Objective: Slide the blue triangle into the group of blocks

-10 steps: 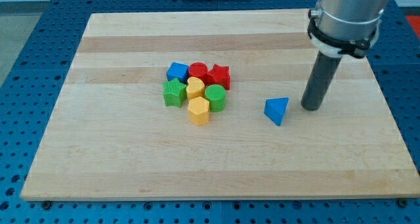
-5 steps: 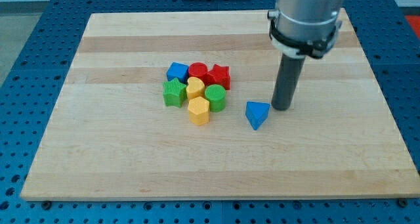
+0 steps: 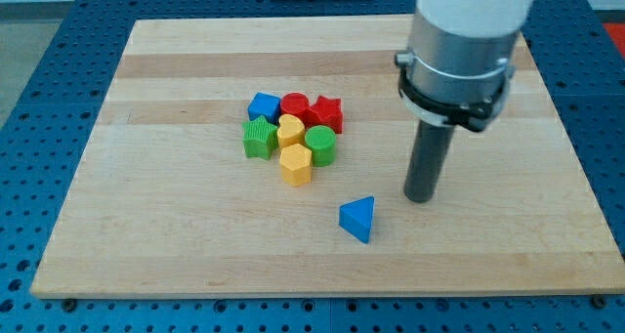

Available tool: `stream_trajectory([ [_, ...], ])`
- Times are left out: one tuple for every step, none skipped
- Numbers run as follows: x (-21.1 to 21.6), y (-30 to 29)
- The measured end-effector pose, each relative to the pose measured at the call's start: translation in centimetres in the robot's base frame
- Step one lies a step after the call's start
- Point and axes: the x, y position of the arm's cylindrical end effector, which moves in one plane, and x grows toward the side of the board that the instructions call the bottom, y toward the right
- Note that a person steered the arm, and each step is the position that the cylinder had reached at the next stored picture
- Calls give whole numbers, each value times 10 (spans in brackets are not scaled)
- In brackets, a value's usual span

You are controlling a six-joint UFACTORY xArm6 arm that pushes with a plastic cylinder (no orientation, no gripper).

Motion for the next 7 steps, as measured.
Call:
stream_trajectory([
  [32, -31],
  [29, -112],
  [19, -195],
  [20, -167],
  [47, -164],
  [58, -235],
  [34, -279],
])
